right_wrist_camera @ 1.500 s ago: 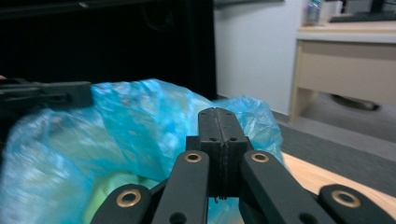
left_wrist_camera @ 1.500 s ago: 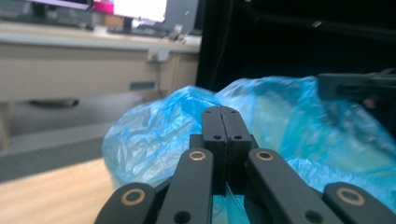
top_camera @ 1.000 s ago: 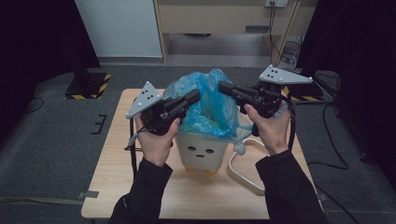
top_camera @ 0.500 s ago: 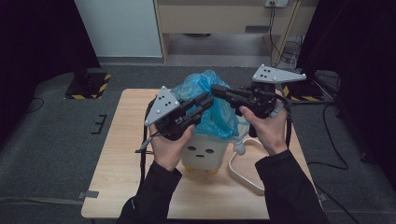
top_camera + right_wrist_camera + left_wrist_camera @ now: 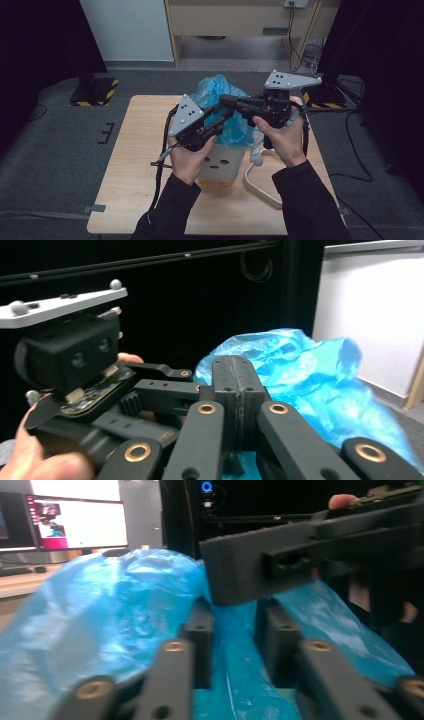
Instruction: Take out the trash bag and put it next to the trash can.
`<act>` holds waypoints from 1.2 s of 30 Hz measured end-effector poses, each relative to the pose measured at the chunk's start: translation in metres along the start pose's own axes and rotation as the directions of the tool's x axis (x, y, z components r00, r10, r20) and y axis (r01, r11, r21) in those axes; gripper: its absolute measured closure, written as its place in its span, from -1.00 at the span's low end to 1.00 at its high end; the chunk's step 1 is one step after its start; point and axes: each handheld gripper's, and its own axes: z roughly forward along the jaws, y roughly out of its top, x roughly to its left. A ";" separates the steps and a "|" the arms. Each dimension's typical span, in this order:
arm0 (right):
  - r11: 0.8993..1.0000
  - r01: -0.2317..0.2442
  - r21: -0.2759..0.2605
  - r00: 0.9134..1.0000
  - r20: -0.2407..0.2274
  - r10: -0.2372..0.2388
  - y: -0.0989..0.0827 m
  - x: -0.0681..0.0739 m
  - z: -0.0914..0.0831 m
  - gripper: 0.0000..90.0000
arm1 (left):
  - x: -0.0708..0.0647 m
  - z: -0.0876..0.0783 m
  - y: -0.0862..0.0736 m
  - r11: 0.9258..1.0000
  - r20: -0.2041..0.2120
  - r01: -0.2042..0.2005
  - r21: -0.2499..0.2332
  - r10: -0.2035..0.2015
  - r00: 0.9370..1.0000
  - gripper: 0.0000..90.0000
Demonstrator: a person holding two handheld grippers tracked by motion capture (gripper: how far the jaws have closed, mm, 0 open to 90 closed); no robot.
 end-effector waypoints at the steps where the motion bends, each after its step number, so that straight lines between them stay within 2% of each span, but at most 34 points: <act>1: 1.000 0.001 0.000 1.000 0.002 -0.001 0.000 0.000 0.000 1.00 | 0.002 -0.001 0.001 1.000 0.002 0.016 0.003 -0.016 1.000 0.92; 2: 1.000 -0.003 -0.004 1.000 -0.004 0.003 0.000 0.000 0.000 0.90 | 0.003 -0.002 0.001 1.000 0.000 0.030 0.001 -0.030 1.000 0.97; 3: 1.000 -0.009 -0.023 1.000 -0.004 0.009 -0.001 -0.001 -0.001 0.72 | 0.005 -0.003 0.002 0.999 -0.010 0.038 -0.002 -0.038 0.999 0.98; 4: 0.998 0.000 -0.056 1.000 0.021 0.001 -0.001 -0.002 -0.003 0.41 | 0.008 -0.004 0.003 0.999 -0.011 0.046 -0.006 -0.046 0.999 0.99; 5: 0.996 0.009 -0.089 0.998 0.058 -0.004 -0.001 -0.003 -0.005 0.21 | 0.011 -0.005 0.004 0.998 -0.011 0.058 -0.010 -0.058 0.998 0.99; 6: 0.994 0.015 -0.106 0.997 0.078 -0.007 -0.001 -0.004 -0.008 0.16 | 0.014 -0.006 0.005 0.998 -0.014 0.068 -0.017 -0.069 0.998 0.99; 9: 0.989 0.040 -0.141 0.990 0.138 -0.020 -0.002 -0.007 -0.018 -0.16 | 0.025 -0.010 0.010 0.994 -0.036 0.099 -0.047 -0.101 0.994 0.99; 13: 0.987 0.090 -0.137 0.983 0.172 -0.066 -0.008 -0.005 -0.022 -0.36 | 0.036 -0.011 0.020 0.987 -0.061 0.138 -0.082 -0.143 0.988 0.99; 17: 0.988 0.128 -0.084 0.975 0.191 -0.110 -0.017 0.001 -0.012 -0.48 | 0.039 -0.011 0.033 0.984 -0.061 0.149 -0.100 -0.156 0.986 0.99; 20: 0.990 0.122 -0.068 0.979 0.175 -0.109 -0.022 0.003 -0.001 -0.49 | 0.039 -0.012 0.045 0.977 -0.041 0.175 -0.120 -0.182 0.983 0.99; 23: 0.991 0.130 -0.045 0.978 0.172 -0.120 -0.024 0.007 0.012 -0.47 | 0.033 -0.013 0.051 0.970 0.001 0.204 -0.131 -0.206 0.979 0.99; 26: 0.991 0.132 -0.039 0.975 0.184 -0.122 -0.024 0.010 0.022 -0.31 | 0.026 -0.012 0.049 0.967 0.052 0.222 -0.126 -0.217 0.975 0.99; 28: 0.992 0.122 -0.034 0.977 0.180 -0.114 -0.024 0.011 0.028 -0.02 | 0.022 -0.011 0.046 0.963 0.096 0.241 -0.121 -0.230 0.968 0.99; 31: 0.994 0.105 -0.015 0.982 0.157 -0.102 -0.025 0.012 0.033 0.61 | 0.020 -0.009 0.042 0.967 0.124 0.237 -0.096 -0.224 0.967 0.98; 32: 0.995 0.098 -0.012 0.983 0.157 -0.095 -0.025 0.012 0.033 0.76 | 0.020 -0.009 0.041 0.969 0.134 0.232 -0.090 -0.219 0.966 0.97; 34: 0.997 0.074 -0.009 0.986 0.149 -0.071 -0.024 0.011 0.032 0.92 | 0.021 -0.011 0.039 0.971 0.148 0.214 -0.104 -0.198 0.969 0.82; 36: 0.998 0.065 -0.011 0.985 0.158 -0.062 -0.024 0.009 0.030 0.96 | 0.022 -0.013 0.036 0.965 0.170 0.222 -0.141 -0.197 0.965 0.39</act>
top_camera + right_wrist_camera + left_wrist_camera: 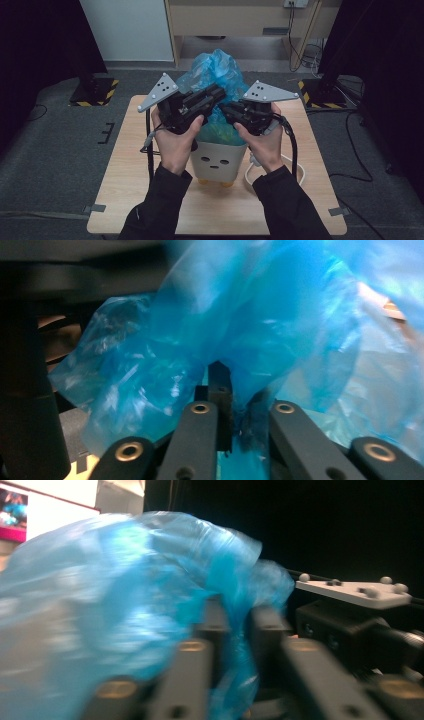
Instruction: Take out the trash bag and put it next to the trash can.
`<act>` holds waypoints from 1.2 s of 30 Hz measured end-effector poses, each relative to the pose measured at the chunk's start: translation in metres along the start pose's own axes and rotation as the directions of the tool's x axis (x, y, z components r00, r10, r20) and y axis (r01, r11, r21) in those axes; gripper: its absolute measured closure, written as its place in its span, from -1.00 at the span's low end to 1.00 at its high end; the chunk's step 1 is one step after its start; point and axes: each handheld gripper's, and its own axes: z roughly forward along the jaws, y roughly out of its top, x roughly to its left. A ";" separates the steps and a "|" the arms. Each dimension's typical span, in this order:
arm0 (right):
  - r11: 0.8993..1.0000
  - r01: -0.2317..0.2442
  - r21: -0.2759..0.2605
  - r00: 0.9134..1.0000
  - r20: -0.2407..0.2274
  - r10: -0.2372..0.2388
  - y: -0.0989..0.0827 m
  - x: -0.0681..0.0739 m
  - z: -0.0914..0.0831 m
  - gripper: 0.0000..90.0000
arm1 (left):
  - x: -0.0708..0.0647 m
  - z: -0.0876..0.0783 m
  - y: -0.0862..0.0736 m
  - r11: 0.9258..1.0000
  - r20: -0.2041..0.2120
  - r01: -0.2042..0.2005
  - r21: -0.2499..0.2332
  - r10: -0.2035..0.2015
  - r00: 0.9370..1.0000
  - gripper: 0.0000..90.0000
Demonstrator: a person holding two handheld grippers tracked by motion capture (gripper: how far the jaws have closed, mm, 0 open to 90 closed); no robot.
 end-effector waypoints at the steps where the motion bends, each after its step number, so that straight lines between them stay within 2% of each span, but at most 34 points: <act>1: 1.000 -0.007 0.000 1.000 0.007 0.007 0.000 -0.002 -0.001 0.97 | 0.000 -0.002 -0.001 1.000 0.011 -0.011 -0.019 0.011 1.000 0.22; 3: 1.000 -0.019 -0.009 1.000 0.025 0.019 0.001 -0.005 -0.004 0.98 | 0.000 -0.008 -0.001 0.999 0.005 -0.035 -0.024 0.036 0.999 0.07; 7: 0.999 -0.022 -0.023 0.998 0.055 0.023 0.004 -0.009 -0.008 0.98 | -0.002 -0.023 -0.004 0.995 -0.051 -0.092 -0.030 0.090 0.995 -0.11; 11: 0.999 -0.018 -0.029 0.997 0.073 0.020 0.005 -0.011 -0.010 0.99 | -0.002 -0.033 -0.011 0.993 -0.075 -0.110 -0.038 0.107 0.991 -0.25; 14: 0.999 -0.019 -0.037 0.997 0.068 0.022 0.007 -0.010 -0.009 0.99 | -0.001 -0.035 -0.016 0.990 -0.098 -0.138 -0.024 0.135 0.986 -0.32; 18: 0.999 -0.011 -0.042 0.998 0.059 0.013 0.010 -0.008 -0.009 0.99 | -0.003 -0.034 -0.023 0.980 -0.127 -0.201 0.012 0.201 0.971 -0.41; 22: 0.999 -0.012 -0.046 0.999 0.044 0.014 0.015 -0.007 -0.008 0.98 | -0.002 -0.026 -0.030 0.972 -0.127 -0.225 0.067 0.232 0.964 -0.45; 24: 0.998 -0.016 -0.053 0.999 0.036 0.018 0.017 -0.007 -0.009 0.98 | -0.002 -0.020 -0.033 0.959 -0.138 -0.263 0.104 0.276 0.951 -0.45; 25: 0.998 -0.019 -0.052 0.999 0.035 0.020 0.018 -0.006 -0.009 0.97 | -0.002 -0.017 -0.035 0.954 -0.138 -0.274 0.122 0.290 0.947 -0.43; 26: 0.999 -0.015 -0.050 0.999 0.033 0.017 0.019 -0.006 -0.009 0.97 | -0.002 -0.015 -0.036 0.951 -0.141 -0.280 0.131 0.297 0.944 -0.41; 28: 0.999 -0.011 -0.042 1.000 0.021 0.012 0.021 -0.005 -0.008 0.97 | -0.002 -0.009 -0.037 0.941 -0.155 -0.301 0.153 0.324 0.933 -0.38; 29: 0.999 -0.011 -0.038 1.000 0.017 0.011 0.022 -0.004 -0.008 0.97 | -0.003 -0.005 -0.037 0.940 -0.160 -0.304 0.157 0.328 0.931 -0.36; 33: 1.000 -0.009 -0.028 1.000 -0.022 0.008 0.024 0.001 -0.007 0.96 | -0.003 0.007 -0.040 0.940 -0.182 -0.297 0.171 0.326 0.928 -0.21; 34: 1.000 -0.005 -0.027 1.000 -0.027 0.005 0.024 0.002 -0.007 0.94 | -0.003 0.010 -0.040 0.942 -0.185 -0.290 0.168 0.319 0.930 -0.16; 36: 1.000 -0.006 -0.019 0.999 -0.036 0.006 0.024 0.004 -0.006 0.89 | -0.001 0.011 -0.040 0.953 -0.190 -0.258 0.162 0.286 0.939 0.01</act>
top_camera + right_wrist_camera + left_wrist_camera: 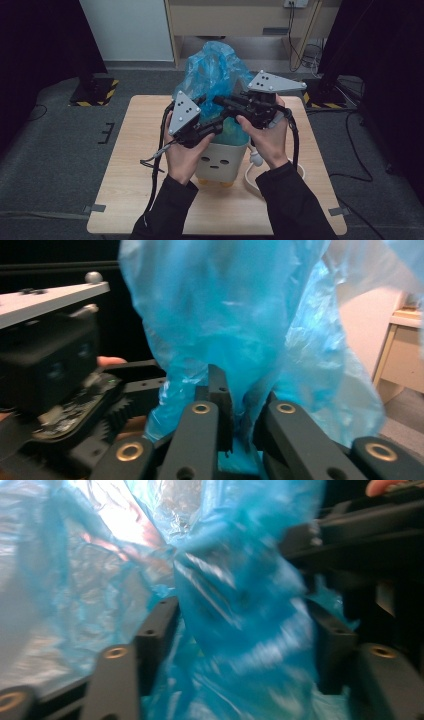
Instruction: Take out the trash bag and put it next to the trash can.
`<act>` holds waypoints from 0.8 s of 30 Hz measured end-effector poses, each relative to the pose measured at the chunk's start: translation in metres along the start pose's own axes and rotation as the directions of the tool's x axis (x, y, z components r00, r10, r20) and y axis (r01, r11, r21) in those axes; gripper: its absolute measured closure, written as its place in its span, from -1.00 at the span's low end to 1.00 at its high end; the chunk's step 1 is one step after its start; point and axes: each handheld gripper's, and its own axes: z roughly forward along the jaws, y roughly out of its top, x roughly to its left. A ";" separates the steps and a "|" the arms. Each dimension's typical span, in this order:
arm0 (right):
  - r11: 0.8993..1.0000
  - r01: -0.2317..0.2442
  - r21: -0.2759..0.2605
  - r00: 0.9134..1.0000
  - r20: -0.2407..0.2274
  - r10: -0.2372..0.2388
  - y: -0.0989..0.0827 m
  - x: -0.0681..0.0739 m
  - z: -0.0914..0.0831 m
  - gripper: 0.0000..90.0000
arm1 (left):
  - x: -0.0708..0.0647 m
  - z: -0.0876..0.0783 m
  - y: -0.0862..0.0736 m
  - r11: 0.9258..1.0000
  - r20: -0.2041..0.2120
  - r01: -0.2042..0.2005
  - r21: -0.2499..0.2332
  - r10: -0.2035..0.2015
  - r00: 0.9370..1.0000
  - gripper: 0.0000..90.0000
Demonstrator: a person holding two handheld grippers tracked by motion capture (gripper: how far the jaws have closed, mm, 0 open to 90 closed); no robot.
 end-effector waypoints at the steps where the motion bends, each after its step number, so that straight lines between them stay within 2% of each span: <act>1: 1.000 -0.001 0.005 1.000 -0.002 0.001 0.000 0.000 0.000 0.85 | 0.000 0.000 0.000 1.000 0.003 0.012 0.002 -0.012 1.000 0.14; 4: 1.000 -0.006 0.005 1.000 -0.019 0.006 -0.002 -0.003 0.000 0.72 | 0.003 0.002 0.000 0.999 0.009 0.052 0.011 -0.052 0.999 0.45; 6: 1.000 -0.006 -0.003 1.000 -0.023 0.006 -0.003 -0.004 -0.001 0.60 | 0.004 0.002 0.000 0.998 -0.012 0.052 0.023 -0.052 0.999 0.66; 8: 1.000 -0.002 -0.020 1.000 -0.029 0.001 -0.003 -0.004 -0.003 0.38 | 0.005 0.001 -0.001 0.998 -0.041 0.060 0.030 -0.059 0.997 0.83; 9: 0.999 0.005 -0.035 1.000 -0.019 -0.005 -0.003 -0.003 -0.004 0.21 | 0.007 0.001 -0.001 0.997 -0.056 0.070 0.035 -0.068 0.996 0.86; 12: 0.999 0.010 -0.047 1.000 -0.018 -0.011 -0.003 -0.003 -0.010 -0.01 | 0.013 0.001 0.000 0.992 -0.105 0.118 0.040 -0.114 0.988 0.90; 13: 0.999 0.020 -0.047 1.000 -0.001 -0.020 -0.004 -0.002 -0.012 -0.07 | 0.015 0.001 0.001 0.990 -0.119 0.134 0.036 -0.128 0.985 0.91; 15: 0.998 0.046 -0.041 0.998 0.033 -0.044 -0.005 -0.002 -0.015 -0.15 | 0.019 0.000 0.002 0.990 -0.143 0.137 0.029 -0.132 0.981 0.92; 18: 0.997 0.067 -0.036 0.994 0.089 -0.063 -0.009 -0.006 -0.020 -0.22 | 0.021 -0.003 0.004 0.992 -0.154 0.128 0.017 -0.124 0.980 0.92; 24: 0.997 0.059 -0.047 0.985 0.162 -0.050 -0.015 -0.019 -0.030 -0.33 | 0.023 -0.006 0.006 0.992 -0.143 0.126 -0.018 -0.127 0.981 0.93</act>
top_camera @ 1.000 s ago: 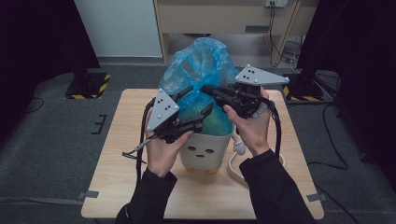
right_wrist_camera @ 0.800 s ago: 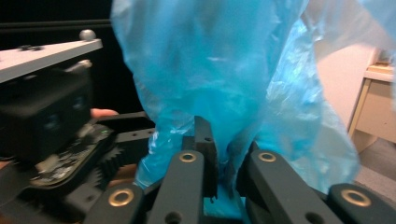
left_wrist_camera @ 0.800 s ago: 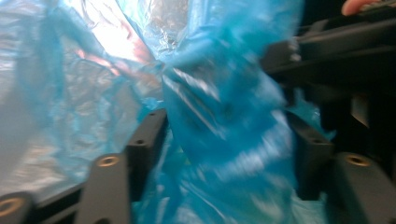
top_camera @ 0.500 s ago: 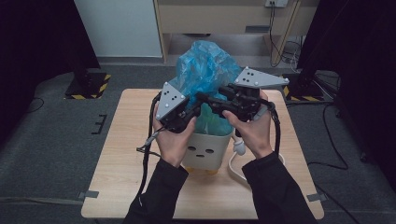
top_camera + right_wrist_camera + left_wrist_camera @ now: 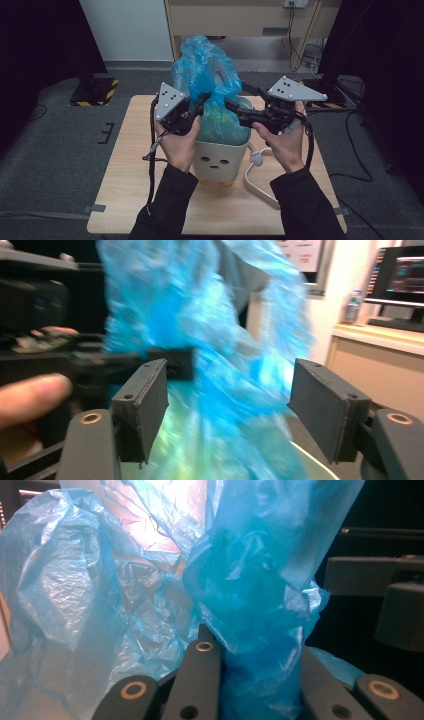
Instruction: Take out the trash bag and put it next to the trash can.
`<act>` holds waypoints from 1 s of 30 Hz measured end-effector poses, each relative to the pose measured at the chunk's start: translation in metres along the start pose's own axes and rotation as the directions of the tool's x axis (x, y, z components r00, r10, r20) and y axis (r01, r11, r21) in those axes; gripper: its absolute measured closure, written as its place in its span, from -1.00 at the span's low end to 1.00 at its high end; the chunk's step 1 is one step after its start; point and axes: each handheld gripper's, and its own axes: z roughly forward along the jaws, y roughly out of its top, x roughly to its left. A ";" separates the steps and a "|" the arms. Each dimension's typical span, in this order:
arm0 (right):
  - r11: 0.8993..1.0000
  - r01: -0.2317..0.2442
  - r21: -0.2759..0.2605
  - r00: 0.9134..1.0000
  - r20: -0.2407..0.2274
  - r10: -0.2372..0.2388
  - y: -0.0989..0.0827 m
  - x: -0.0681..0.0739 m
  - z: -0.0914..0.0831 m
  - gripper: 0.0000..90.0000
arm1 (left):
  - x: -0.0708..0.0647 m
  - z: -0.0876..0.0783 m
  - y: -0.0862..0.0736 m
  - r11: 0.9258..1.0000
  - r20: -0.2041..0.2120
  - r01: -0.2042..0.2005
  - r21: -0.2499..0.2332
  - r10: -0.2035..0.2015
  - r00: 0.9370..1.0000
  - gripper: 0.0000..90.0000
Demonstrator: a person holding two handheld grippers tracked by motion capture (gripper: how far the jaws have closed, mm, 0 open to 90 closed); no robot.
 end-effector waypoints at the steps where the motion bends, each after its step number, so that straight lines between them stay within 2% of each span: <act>1: 1.000 0.004 0.005 1.000 0.011 -0.004 -0.001 -0.002 -0.002 -0.34 | 0.001 -0.001 0.001 1.000 0.004 0.006 -0.010 -0.006 1.000 0.93; 6: 1.000 -0.025 0.007 0.997 0.077 0.024 -0.011 -0.018 -0.011 -0.35 | 0.005 -0.006 0.008 0.998 0.018 0.034 -0.058 -0.033 0.999 0.93; 9: 0.999 -0.040 0.000 0.992 0.118 0.039 -0.018 -0.028 -0.017 -0.38 | 0.007 -0.009 0.015 0.995 0.031 0.038 -0.096 -0.035 0.999 0.93; 13: 0.999 -0.054 0.003 0.985 0.164 0.053 -0.031 -0.040 -0.024 -0.42 | 0.008 -0.014 0.029 0.986 0.035 0.034 -0.162 -0.029 0.999 0.93; 15: 0.998 -0.068 0.011 0.982 0.174 0.065 -0.038 -0.044 -0.027 -0.42 | 0.009 -0.017 0.035 0.981 0.033 0.019 -0.195 -0.013 0.999 0.93; 20: 0.995 -0.093 0.034 0.974 0.211 0.084 -0.056 -0.055 -0.035 -0.41 | 0.015 -0.028 0.046 0.960 0.011 0.022 -0.278 -0.019 1.000 0.93; 25: 0.992 -0.118 0.049 0.967 0.232 0.104 -0.071 -0.063 -0.041 -0.41 | 0.022 -0.041 0.054 0.933 -0.010 0.023 -0.360 -0.028 1.000 0.93; 28: 0.991 -0.123 0.057 0.964 0.242 0.106 -0.078 -0.066 -0.043 -0.41 | 0.025 -0.048 0.058 0.919 -0.007 0.023 -0.394 -0.028 1.000 0.93; 30: 0.991 -0.123 0.060 0.963 0.248 0.105 -0.082 -0.067 -0.044 -0.41 | 0.027 -0.053 0.060 0.912 -0.014 0.018 -0.410 -0.026 1.000 0.93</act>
